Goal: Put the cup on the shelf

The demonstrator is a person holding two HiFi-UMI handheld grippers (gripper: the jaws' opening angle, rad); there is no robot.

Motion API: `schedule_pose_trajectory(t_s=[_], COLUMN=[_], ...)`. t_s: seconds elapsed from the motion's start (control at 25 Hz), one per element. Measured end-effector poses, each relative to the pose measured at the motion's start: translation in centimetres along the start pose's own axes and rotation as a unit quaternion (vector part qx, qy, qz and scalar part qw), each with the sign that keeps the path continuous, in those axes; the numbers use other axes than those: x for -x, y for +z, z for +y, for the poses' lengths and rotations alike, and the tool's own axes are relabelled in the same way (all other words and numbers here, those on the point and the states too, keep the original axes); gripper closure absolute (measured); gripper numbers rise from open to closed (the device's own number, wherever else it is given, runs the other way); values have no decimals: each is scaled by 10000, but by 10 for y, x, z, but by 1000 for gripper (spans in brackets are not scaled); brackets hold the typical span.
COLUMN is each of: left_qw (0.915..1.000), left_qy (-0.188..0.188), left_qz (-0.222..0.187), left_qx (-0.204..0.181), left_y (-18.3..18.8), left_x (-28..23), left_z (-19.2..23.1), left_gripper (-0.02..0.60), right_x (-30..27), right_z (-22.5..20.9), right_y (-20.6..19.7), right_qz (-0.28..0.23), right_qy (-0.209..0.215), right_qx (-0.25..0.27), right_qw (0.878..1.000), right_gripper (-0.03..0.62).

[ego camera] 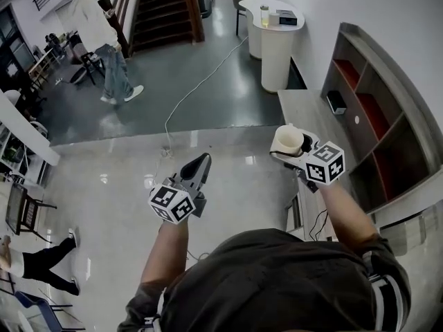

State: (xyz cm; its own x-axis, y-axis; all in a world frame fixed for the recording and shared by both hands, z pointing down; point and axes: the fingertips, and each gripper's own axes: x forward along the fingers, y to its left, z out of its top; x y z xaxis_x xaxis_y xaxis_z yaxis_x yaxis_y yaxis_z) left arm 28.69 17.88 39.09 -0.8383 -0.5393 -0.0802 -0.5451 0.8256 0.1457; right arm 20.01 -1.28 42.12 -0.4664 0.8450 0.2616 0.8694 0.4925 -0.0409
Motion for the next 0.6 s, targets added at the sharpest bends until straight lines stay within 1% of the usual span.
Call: schedule_pose_trajectory(t_s=[0.16, 0.32, 0.48, 0.6], left_qw=[10000, 10000, 9999, 9998], left_qy=[42, 31, -46, -165], left_qz=[-31, 31, -7, -24], left_qx=[30, 71, 117, 140], left_y=[-4, -7, -8, -10], left_x=[-15, -29, -49, -67], left_z=[-12, -5, 24, 61], left_gripper=[580, 580, 580, 581], right_x=[9, 5, -21, -55], right_z=[-15, -29, -50, -67], right_y=[0, 0, 2, 6], right_qz=[-16, -34, -41, -28], right_qy=[90, 84, 30, -31], right_qx=[25, -22, -89, -122], right_qw=[10000, 10000, 9999, 9999], right_gripper=[164, 164, 164, 164])
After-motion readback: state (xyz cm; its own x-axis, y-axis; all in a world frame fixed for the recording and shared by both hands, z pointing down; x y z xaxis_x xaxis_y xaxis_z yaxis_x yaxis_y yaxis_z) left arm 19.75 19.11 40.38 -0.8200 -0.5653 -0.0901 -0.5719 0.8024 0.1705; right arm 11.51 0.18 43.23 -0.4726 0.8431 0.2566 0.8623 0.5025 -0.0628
